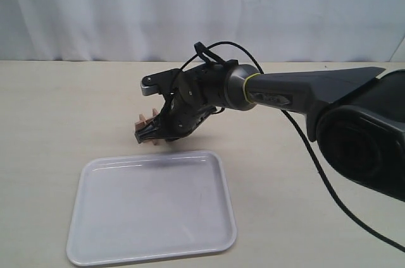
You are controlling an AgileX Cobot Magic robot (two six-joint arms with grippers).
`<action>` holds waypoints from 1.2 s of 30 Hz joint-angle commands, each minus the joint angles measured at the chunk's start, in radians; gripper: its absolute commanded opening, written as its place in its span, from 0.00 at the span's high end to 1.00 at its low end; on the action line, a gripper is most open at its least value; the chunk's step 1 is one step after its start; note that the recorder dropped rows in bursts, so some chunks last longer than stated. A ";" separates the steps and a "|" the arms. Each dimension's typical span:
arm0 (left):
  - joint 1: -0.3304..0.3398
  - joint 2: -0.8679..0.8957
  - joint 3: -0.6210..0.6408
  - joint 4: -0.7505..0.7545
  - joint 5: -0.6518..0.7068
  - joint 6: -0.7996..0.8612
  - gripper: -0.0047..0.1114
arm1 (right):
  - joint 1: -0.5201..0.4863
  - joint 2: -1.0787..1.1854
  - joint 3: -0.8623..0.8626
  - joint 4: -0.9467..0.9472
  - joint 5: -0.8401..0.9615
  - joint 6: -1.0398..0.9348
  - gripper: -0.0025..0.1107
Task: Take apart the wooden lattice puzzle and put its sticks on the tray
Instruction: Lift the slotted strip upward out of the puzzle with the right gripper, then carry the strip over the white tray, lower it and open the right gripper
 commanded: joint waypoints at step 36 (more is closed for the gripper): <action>0.001 -0.001 0.002 0.003 -0.009 0.001 0.96 | 0.074 -0.251 0.200 0.465 0.083 -0.739 0.94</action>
